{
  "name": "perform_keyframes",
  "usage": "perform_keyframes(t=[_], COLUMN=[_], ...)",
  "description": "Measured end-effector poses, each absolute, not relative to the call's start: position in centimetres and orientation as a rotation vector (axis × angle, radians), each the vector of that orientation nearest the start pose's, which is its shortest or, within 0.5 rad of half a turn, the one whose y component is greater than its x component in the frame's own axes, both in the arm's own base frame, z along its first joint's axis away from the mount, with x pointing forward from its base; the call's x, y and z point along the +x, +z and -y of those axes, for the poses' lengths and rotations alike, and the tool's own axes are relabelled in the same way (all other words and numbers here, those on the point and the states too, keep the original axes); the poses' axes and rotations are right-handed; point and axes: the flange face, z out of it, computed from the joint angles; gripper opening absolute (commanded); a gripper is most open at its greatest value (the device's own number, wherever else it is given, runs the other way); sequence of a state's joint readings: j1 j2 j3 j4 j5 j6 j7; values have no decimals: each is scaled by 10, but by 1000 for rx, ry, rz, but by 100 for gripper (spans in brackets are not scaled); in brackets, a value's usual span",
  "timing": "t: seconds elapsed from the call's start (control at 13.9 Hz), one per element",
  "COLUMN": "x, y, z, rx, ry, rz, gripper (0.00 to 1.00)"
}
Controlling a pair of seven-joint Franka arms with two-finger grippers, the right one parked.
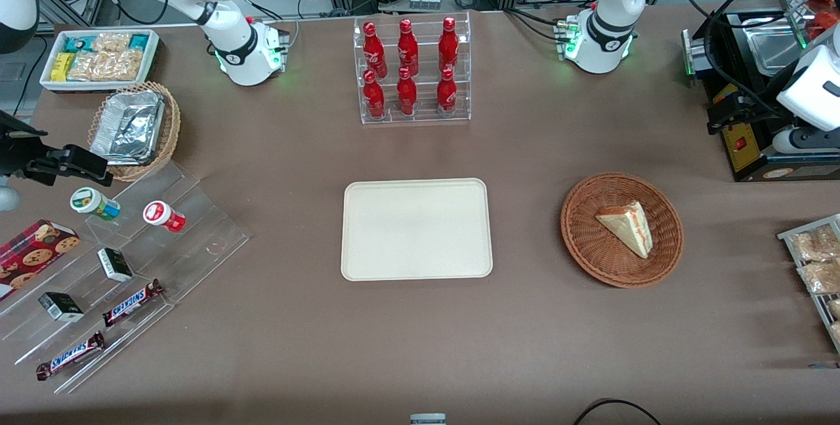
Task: Place sandwich from basket to tray
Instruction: 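Move the left gripper over the sandwich in the wicker basket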
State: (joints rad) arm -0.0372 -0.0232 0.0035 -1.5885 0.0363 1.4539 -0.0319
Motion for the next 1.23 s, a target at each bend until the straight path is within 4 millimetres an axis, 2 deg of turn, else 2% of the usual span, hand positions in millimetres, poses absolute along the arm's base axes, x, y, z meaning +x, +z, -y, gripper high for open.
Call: perform_keyframes(t=[0.29, 0.43, 0.58, 0.79, 1.01, 1.23], x=[536, 545, 561, 579, 579, 575], y=[616, 601, 573, 514, 464, 420], z=[13, 13, 13, 13, 14, 18], rx=[-3096, -3094, -3088, -3075, -3058, -3026], ry=[180, 202, 211, 189, 156, 67], rz=[-1, 12, 87, 238, 396, 647], gripper=[100, 100, 100, 100, 100, 100])
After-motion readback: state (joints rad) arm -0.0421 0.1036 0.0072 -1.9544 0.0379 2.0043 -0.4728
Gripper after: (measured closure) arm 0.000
